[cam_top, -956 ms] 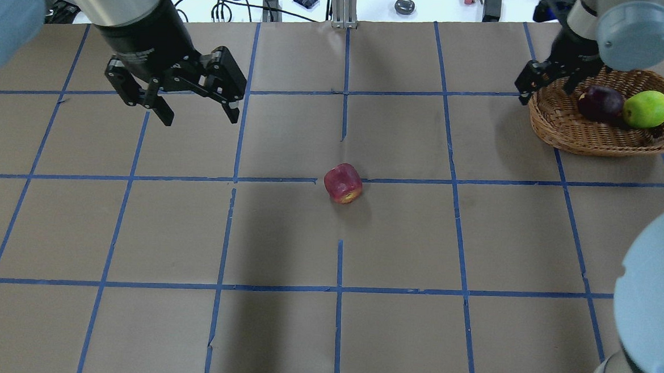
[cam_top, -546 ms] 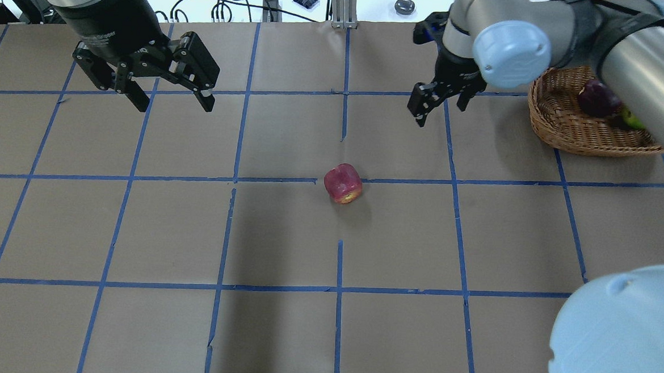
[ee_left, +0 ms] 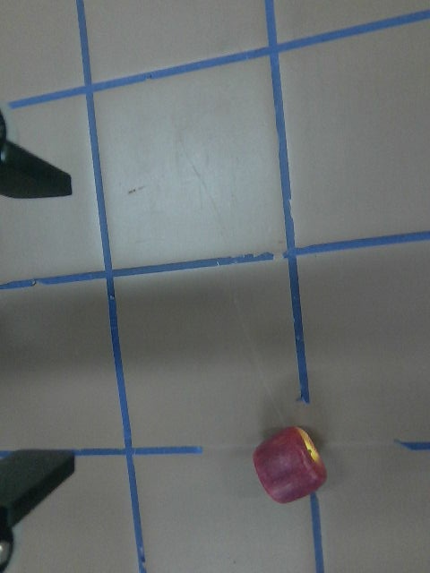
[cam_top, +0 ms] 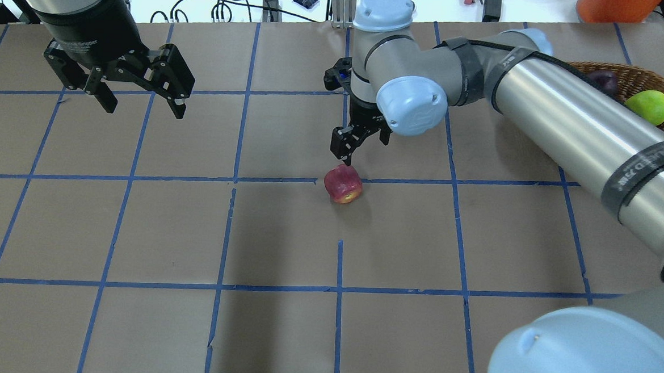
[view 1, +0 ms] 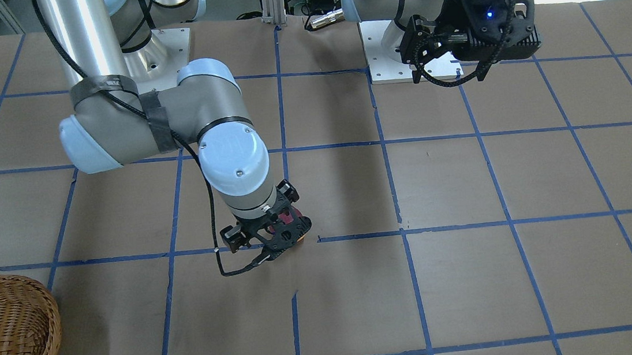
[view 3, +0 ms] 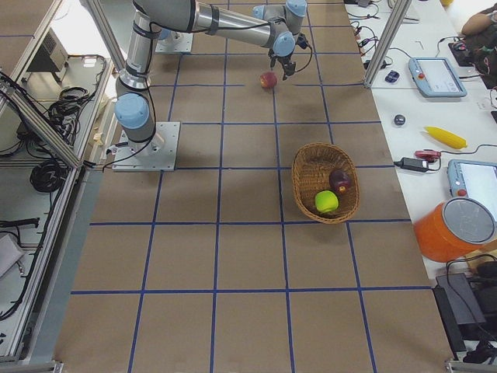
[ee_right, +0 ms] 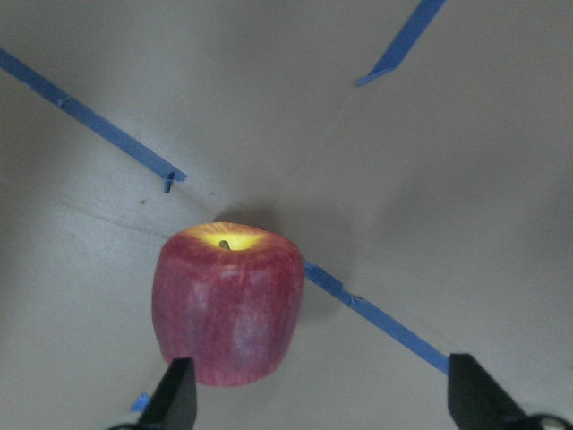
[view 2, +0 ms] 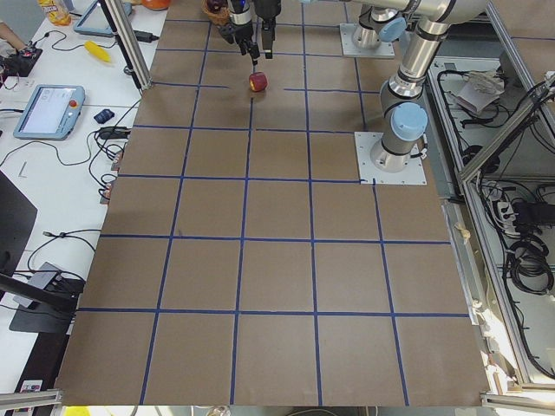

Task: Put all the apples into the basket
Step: 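Close the right gripper on the red apple and lift it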

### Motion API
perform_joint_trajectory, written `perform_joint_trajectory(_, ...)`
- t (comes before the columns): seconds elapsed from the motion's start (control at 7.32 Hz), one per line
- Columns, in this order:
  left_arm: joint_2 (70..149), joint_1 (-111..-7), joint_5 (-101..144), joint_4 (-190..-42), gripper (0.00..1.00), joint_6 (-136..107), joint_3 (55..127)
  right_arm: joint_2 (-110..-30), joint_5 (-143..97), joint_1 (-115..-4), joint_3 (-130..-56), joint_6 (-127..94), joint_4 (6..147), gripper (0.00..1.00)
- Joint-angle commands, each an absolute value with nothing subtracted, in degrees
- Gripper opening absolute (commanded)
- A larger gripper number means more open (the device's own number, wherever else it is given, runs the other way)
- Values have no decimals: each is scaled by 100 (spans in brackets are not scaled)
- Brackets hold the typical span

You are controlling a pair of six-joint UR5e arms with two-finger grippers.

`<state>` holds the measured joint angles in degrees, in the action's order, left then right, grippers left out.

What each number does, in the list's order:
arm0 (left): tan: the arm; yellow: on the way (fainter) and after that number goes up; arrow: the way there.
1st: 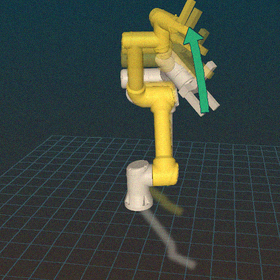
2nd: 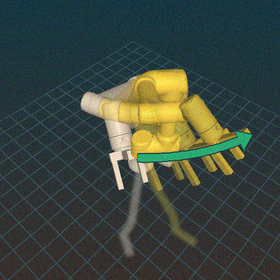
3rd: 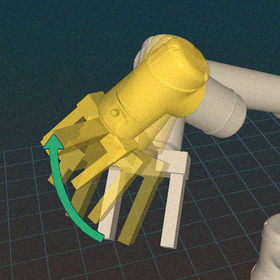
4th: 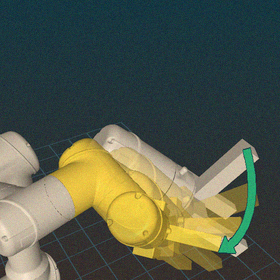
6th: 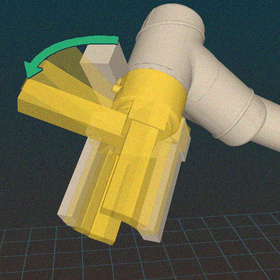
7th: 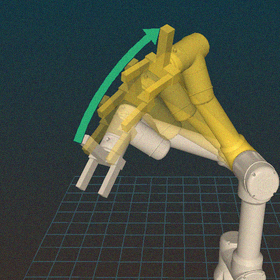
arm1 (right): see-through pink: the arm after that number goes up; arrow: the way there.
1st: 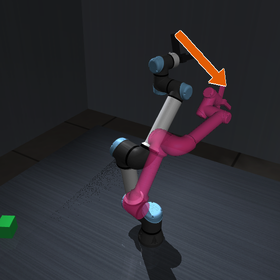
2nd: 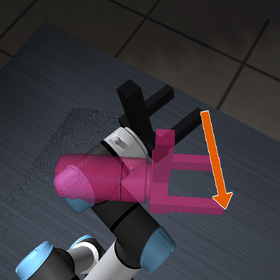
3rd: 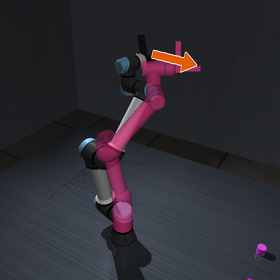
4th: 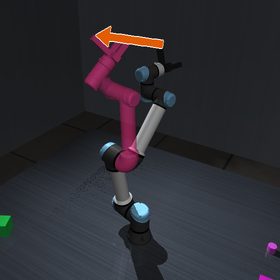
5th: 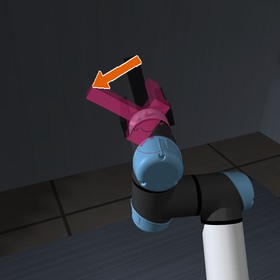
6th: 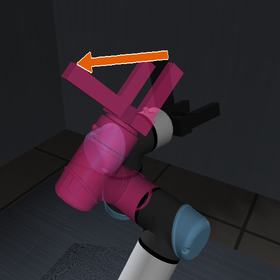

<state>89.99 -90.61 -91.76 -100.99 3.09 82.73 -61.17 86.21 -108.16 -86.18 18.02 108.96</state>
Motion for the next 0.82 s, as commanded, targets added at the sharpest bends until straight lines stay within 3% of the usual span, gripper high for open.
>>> perform_joint_trajectory(0.0, 9009, -9027, -8983, -10090, 100, 334, 8297, -5907, 8631, -11092, -8911, 1556, 11344, 100)
perform_joint_trajectory(0.55, 8983, -9000, -8991, -10046, 100, 360, 8376, -5591, 8622, -11101, -9141, 1538, 11907, 100)
perform_joint_trajectory(0.68, 8982, -9000, -8991, -10046, 100, 360, 8376, -5485, 8622, -11101, -9141, 1573, 12222, 87)
